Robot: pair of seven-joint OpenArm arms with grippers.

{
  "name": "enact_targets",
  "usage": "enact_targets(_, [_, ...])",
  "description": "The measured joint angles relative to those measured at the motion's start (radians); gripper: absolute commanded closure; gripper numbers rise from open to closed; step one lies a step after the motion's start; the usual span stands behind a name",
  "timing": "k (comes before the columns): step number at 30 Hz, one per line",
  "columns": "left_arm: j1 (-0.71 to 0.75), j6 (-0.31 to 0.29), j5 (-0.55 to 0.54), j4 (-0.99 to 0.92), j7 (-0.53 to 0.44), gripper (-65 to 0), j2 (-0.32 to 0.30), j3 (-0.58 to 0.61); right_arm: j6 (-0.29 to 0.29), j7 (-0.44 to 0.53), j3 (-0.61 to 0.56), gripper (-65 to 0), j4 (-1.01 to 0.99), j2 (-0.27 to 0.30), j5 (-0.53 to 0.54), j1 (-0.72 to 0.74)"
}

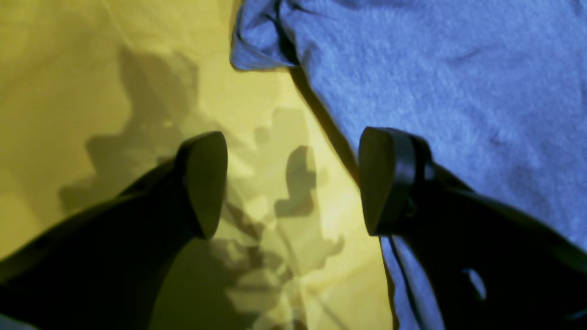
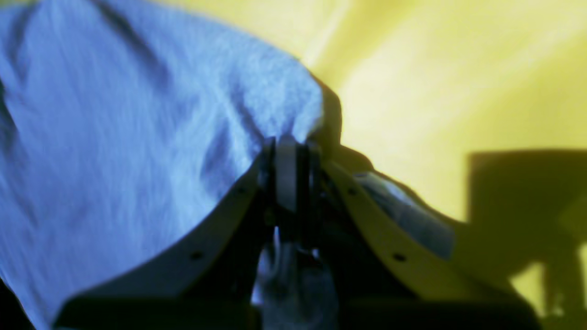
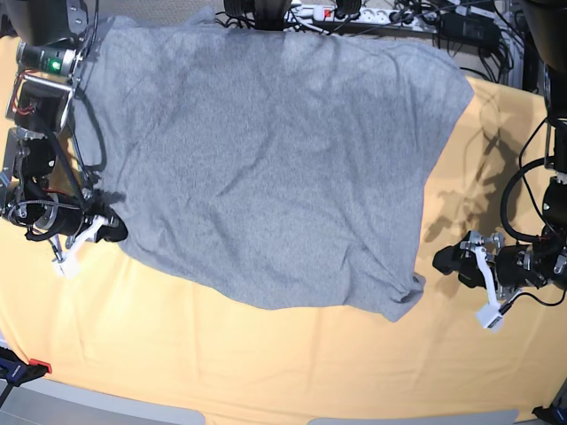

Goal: Layout the t-shirt on the table in an organized manner, then fold the t-shirt properly
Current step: 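Move the right gripper to the shirt's side edge and grasp it, then drag the grasped side edge toward the robot with the right gripper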

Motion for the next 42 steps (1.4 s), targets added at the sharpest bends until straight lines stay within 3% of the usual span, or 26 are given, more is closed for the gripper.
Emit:
enact_targets(15, [-0.018,-0.023,0.007,0.001,-0.008,-45.1,0.0,0.0,0.001,-0.013,-0.004,0.0,0.846,0.01,0.004,-0.437])
enact_targets(22, [-0.019,-0.023,0.007,0.0,-0.025,-45.1,0.0,0.0,0.002,-0.003,-0.004,0.0,1.042,0.011,0.005,-0.592])
enact_targets(27, [-0.022,-0.023,0.007,0.0,-0.026,-45.1,0.0,-0.003,0.002,-0.005,-0.004,-0.6,1.069,0.011,0.005,-0.674])
enact_targets(32, [-0.021,-0.023,0.007,0.0,-0.024,-45.1,0.003,-0.084,0.001,-0.064,-0.004,-13.2,1.07,0.011,0.084,-0.747])
enact_targets(36, [-0.022,-0.023,0.007,0.0,-0.022,-45.1,0.001,-0.185,0.002,-0.085,-0.004,-40.2,1.07,0.011,0.099,-0.738])
enact_targets(37, [-0.022,-0.022,0.007,0.0,-0.023,-45.1,0.001,-0.209,0.002,-0.085,-0.004,-43.8,1.07,0.011,0.1,-0.729])
enact_targets(42, [-0.016,-0.023,0.007,0.0,-0.021,-45.1,0.002,-0.305,0.002,-0.077,-0.003,-44.6,1.14,0.011,0.223,-0.66])
